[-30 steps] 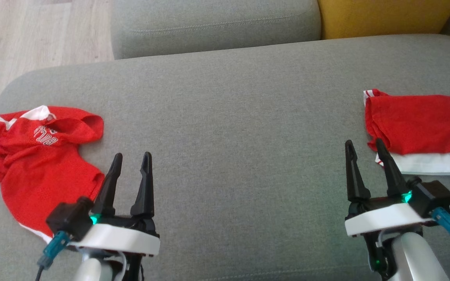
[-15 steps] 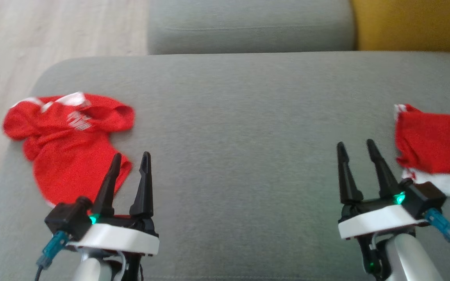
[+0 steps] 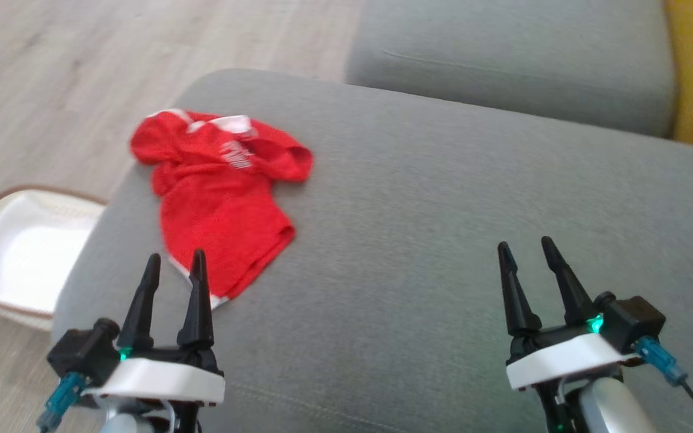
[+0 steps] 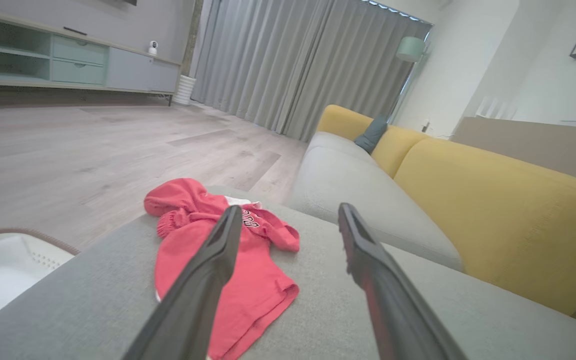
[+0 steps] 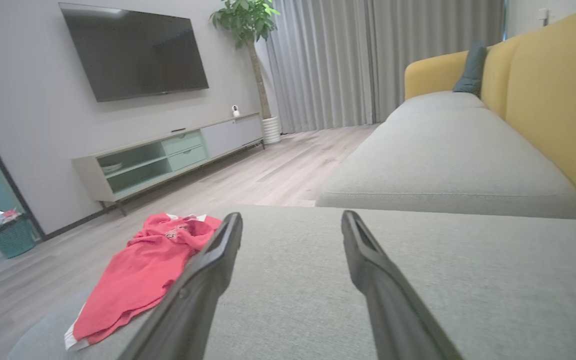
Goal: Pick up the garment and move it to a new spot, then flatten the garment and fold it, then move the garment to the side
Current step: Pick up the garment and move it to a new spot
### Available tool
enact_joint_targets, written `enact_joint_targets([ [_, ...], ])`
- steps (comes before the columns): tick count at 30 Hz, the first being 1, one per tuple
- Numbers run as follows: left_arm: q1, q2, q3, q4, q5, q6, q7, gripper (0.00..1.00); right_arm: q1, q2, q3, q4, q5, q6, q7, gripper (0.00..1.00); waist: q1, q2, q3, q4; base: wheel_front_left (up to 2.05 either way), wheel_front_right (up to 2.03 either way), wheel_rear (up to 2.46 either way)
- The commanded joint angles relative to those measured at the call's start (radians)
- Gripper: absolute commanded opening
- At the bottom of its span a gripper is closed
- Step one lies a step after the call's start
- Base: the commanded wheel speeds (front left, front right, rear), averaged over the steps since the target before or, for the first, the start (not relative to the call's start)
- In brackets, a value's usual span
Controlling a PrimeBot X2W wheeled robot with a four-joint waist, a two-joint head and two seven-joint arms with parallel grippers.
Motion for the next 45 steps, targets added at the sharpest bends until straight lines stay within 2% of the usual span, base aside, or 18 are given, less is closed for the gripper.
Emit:
enact_joint_targets([
  [1, -0.033, 0.004, 0.036, -0.031, 0.016, 0.001, -0.005, 1.0, -0.022, -0.002, 0.027, -0.027, 0.005, -0.001, -0.011, 1.0, 0.0, 0.0, -0.018, 0.056, 0.0, 0.0, 0.0],
  [13, -0.005, 0.004, 0.06, -0.041, 0.029, -0.001, -0.005, 1.0, -0.005, -0.002, 0.031, -0.025, 0.021, -0.001, -0.011, 1.0, 0.0, 0.0, -0.042, 0.148, 0.0, 0.0, 0.0],
  [23, -0.011, 0.004, 0.109, -0.048, 0.024, -0.001, -0.005, 1.0, -0.008, -0.002, 0.039, -0.019, 0.02, -0.001, -0.011, 1.0, 0.0, 0.0, -0.029, 0.156, 0.0, 0.0, 0.0],
  [31, -0.08, 0.004, 0.187, -0.026, 0.049, -0.037, -0.005, 1.0, -0.034, -0.002, 0.013, -0.021, -0.006, -0.001, -0.011, 1.0, 0.0, 0.0, 0.033, 0.104, 0.0, 0.0, 0.0],
  [35, -0.161, 0.021, 0.208, 0.049, 0.086, -0.059, -0.005, 1.0, -0.055, -0.002, -0.01, -0.024, -0.033, -0.001, -0.011, 1.0, 0.0, 0.0, 0.084, 0.069, 0.0, 0.0, 0.0],
  [39, -0.306, 0.089, 0.199, 0.201, 0.114, -0.072, 0.005, 1.0, -0.093, -0.002, -0.039, -0.038, -0.076, -0.001, -0.011, 1.0, 0.0, 0.0, 0.16, 0.018, 0.0, 0.0, 0.0],
  [45, -0.499, 0.182, 0.164, 0.354, 0.117, -0.085, 0.105, 1.0, -0.15, -0.002, -0.079, -0.087, -0.114, -0.001, 0.004, 1.0, 0.0, 0.0, 0.262, -0.047, 0.0, 0.0, 0.0],
])
